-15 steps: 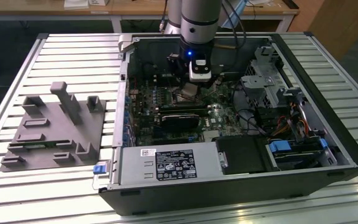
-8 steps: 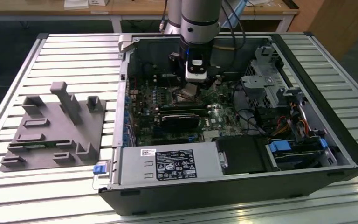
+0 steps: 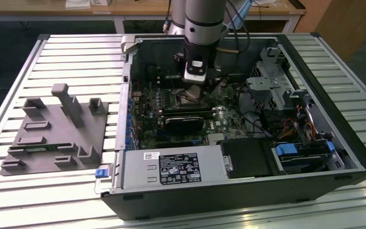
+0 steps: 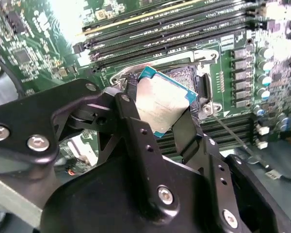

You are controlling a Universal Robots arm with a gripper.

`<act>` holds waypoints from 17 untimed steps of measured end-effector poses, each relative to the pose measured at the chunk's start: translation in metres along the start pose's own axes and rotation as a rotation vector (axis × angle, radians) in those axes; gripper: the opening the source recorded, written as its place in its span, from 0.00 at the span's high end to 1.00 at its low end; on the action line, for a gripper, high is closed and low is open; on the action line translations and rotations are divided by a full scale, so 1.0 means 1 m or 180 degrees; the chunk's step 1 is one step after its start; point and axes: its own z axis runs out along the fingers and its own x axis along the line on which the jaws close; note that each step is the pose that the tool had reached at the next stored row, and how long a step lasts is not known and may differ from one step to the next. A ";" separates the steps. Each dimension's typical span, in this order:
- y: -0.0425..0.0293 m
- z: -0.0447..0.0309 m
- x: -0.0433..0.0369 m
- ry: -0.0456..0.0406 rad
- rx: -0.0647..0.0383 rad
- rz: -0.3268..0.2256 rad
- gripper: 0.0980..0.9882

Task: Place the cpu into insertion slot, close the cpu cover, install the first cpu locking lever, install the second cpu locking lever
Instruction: 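Place the cpu into insertion slot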

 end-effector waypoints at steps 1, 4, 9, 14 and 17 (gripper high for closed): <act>0.0000 0.0001 0.0000 -0.0002 0.0000 0.0052 0.50; 0.0000 0.0004 0.0000 -0.0006 -0.0002 0.0209 0.50; 0.0000 0.0010 0.0000 -0.0014 -0.0003 0.0479 0.50; -0.0001 0.0016 0.0000 -0.0022 -0.0006 0.0752 0.50; -0.0001 0.0019 0.0000 -0.0027 -0.0007 0.0916 0.50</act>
